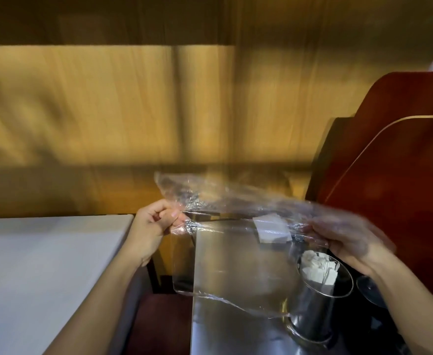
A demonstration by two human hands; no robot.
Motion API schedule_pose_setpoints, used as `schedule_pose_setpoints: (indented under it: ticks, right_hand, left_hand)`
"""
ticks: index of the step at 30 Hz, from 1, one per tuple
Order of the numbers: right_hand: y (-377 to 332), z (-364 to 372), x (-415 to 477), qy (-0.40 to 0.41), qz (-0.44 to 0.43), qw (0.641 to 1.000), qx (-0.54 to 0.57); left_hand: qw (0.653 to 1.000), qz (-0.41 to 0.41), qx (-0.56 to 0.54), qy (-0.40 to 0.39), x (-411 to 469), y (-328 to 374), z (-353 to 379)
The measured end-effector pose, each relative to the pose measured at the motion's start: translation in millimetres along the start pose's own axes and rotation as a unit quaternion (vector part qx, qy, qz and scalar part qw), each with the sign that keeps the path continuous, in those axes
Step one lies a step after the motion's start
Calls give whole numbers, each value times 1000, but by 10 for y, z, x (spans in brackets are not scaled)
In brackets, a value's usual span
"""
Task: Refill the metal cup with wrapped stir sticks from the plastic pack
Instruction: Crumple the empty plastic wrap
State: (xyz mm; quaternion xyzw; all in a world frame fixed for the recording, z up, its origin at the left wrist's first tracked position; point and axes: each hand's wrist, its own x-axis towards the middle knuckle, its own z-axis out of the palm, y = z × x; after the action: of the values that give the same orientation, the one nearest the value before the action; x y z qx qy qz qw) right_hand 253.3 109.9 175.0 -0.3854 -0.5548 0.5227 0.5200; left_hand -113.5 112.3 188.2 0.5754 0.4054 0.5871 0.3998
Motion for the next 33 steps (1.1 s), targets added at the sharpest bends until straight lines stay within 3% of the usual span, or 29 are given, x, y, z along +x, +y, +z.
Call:
schedule_pose_setpoints:
  ticks: [5, 10, 14, 19, 28, 30, 33]
  right_hand:
    - [-30, 6, 35, -9, -19, 1000, -6]
    - [-71, 96, 43, -51, -11, 999, 9]
    - [-45, 177, 75, -19, -4, 1000, -12]
    - [27, 286, 86, -8, -5, 997, -73]
    - [50, 286, 99, -18, 8, 995, -93]
    - [27, 269, 111, -4, -5, 988, -155]
    - [-46, 246, 129, 11, -70, 947, -313]
  left_hand:
    - [999, 9, 42, -6, -33, 6, -43]
    - [997, -46, -45, -33, -16, -36, -104]
    - [989, -76, -104, -69, -23, -62, -164]
    - [993, -87, 3, -79, -39, -105, -123]
    - [994, -40, 10, -103, -65, -26, -82]
    - [993, -21, 24, -112, -57, 22, -72]
    - [985, 35, 87, -145, -39, 148, -42]
